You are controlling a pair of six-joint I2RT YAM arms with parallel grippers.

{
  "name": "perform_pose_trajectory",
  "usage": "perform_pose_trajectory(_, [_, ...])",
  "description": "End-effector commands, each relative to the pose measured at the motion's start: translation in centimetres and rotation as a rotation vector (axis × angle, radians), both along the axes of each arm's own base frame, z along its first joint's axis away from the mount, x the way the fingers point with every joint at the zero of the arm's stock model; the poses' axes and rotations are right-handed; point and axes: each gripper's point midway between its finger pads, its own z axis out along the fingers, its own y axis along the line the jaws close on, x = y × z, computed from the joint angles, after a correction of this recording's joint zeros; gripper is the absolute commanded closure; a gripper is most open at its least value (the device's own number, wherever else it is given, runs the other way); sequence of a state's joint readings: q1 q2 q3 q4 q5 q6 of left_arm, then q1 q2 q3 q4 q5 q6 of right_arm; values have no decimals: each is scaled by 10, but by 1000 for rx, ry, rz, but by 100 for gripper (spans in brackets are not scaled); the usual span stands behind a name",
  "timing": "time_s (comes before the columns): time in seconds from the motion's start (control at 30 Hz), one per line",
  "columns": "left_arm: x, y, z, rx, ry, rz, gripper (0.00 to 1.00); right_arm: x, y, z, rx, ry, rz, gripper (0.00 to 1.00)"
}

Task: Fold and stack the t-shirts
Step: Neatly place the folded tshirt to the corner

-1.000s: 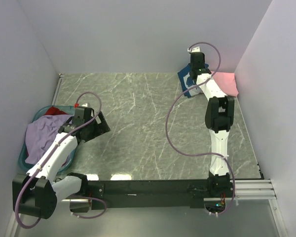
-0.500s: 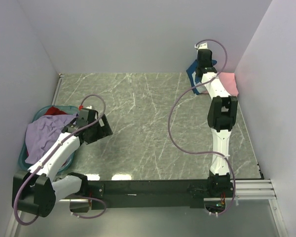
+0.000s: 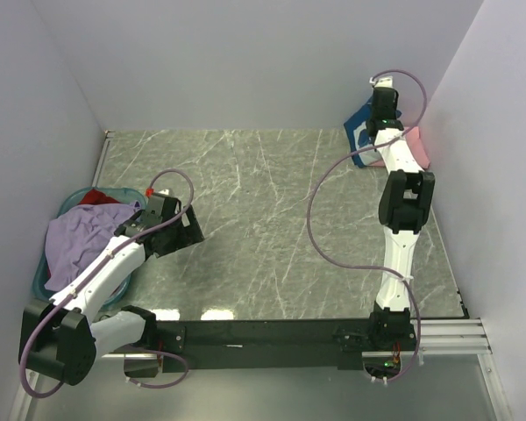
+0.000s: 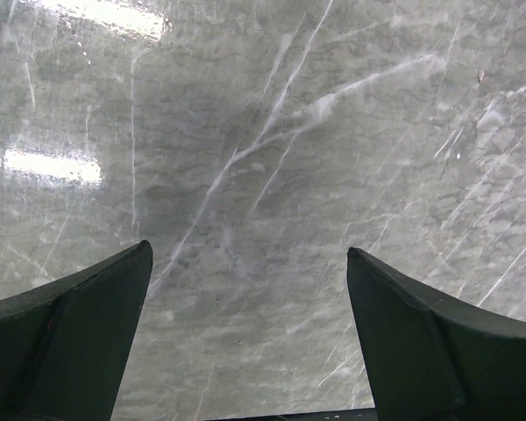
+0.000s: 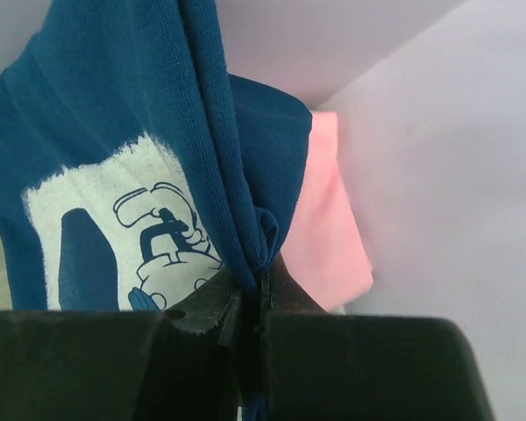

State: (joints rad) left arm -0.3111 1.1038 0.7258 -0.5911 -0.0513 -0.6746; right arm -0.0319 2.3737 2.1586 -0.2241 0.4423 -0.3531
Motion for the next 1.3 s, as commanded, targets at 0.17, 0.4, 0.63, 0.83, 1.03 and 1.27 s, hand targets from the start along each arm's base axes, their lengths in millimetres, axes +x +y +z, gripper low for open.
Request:
perform_pose_trajectory(0.17, [4, 1, 1, 8, -9, 13, 2, 19, -41, 12, -6, -131, -52, 100])
perform_pose_trajectory(0.4, [3, 0, -2, 10, 2, 11, 2, 22, -57, -14, -40, -115, -78, 95])
perform_pose_trajectory(0.63, [3, -1, -2, 9, 0, 8, 2, 22, -67, -16, -86, -132, -118, 93])
perform_pose_trajectory(0.83, [3, -1, -3, 12, 5, 10, 3, 19, -80, -20, -81, -145, -166, 93])
perform_pose_trajectory(1.03, [2, -1, -3, 17, 2, 10, 3, 13, -93, -24, -63, -165, -220, 94])
perform_pose_trajectory(1.27, [3, -2, -3, 15, 1, 5, 3, 12, -102, -31, -53, -159, -236, 94])
